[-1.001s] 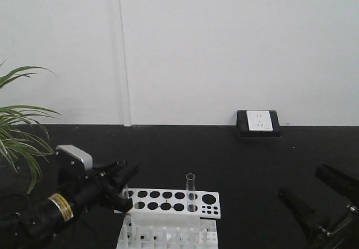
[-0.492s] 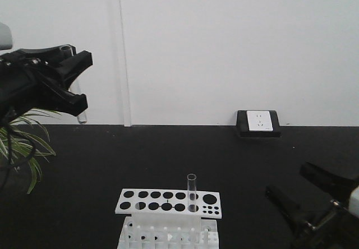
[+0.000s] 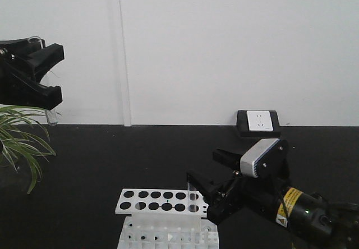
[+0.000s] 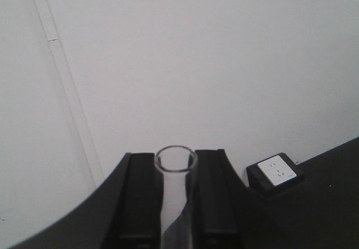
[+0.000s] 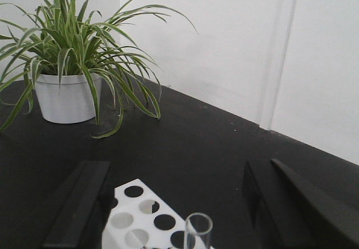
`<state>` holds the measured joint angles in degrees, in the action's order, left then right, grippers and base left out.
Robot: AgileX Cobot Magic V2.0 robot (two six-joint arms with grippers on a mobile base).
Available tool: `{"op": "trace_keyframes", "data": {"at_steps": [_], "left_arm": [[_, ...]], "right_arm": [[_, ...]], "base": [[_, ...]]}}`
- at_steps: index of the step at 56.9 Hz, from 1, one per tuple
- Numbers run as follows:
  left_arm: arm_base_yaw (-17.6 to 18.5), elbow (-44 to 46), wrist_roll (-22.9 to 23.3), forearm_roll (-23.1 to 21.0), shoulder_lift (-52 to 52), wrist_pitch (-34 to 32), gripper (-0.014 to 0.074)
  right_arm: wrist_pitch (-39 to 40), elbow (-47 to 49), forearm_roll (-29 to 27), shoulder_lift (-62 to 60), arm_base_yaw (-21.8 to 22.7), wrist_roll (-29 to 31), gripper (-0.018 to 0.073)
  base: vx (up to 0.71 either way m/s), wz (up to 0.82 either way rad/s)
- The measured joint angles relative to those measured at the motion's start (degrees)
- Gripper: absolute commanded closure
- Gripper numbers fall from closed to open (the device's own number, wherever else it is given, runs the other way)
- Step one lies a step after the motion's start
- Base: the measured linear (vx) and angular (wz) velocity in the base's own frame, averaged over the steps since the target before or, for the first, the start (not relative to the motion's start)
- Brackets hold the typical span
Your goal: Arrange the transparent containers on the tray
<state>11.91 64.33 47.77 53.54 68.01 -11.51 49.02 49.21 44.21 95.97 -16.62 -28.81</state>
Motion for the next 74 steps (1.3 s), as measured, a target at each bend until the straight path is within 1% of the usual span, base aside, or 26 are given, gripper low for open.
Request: {"op": "trace_keyframes", "data": {"at_steps": [19,29,34,38,43,49,53,56,58,67,74], "left_arm": [[0.00,0.00,0.17,-0.05,0.00,3.09,0.0605],[0.00,0.00,0.17,-0.11,0.00,5.34,0.0605],[0.00,0.00,0.17,-0.16,0.00,5.57,0.0605],[0.00,0.00,0.17,-0.16,0.00,5.57,0.0605],[0.00,0.00,0.24,-0.16,0.00,5.57,0.0605],[0.00,0.00,0.24,-0.16,0.00,5.57,0.0605],[0.00,0.00,0.24,-0.16,0.00,5.57,0.0605],[0.00,0.00,0.24,-0.16,0.00,5.57,0.0605],[0.00,0.00,0.24,-0.16,0.00,5.57,0.0605],[0.00,0.00,0.29,-0.16,0.00,5.57,0.0605],[0.00,0.00,0.29,-0.16,0.00,5.62,0.0605]], "right_arm": [[1.24,8.63,-0.04,11.32,-0.04,-0.10,0.0029],[2.60,9.70,0.28,16.40,-0.04,-0.21,0.0030],[3.34,9.70,0.68,18.13,-0.04,-0.21,0.0046],[3.98,9.70,0.75,19.08,-0.04,-0.15,0.0085],[4.79,9.70,0.79,19.52,-0.04,0.04,0.0173],[5.71,9.81,0.79,19.52,-0.04,0.19,0.0326],[6.01,9.81,0.79,19.52,-0.04,0.19,0.0460],[6.16,9.81,0.79,19.52,-0.04,0.24,0.0540],[6.28,9.89,0.87,19.52,-0.04,0.01,0.0575],[7.03,9.92,1.06,19.01,-0.04,-1.72,0.0572],[5.97,10.10,1.31,15.06,-0.04,-2.17,0.0572]], "base": [[0.00,0.00],[0.00,0.00],[0.00,0.00],[0.00,0.00],[0.00,0.00],[0.00,0.00],[0.00,0.00],[0.00,0.00],[0.00,0.00],[0.00,0.00],[0.00,0.00]]}}
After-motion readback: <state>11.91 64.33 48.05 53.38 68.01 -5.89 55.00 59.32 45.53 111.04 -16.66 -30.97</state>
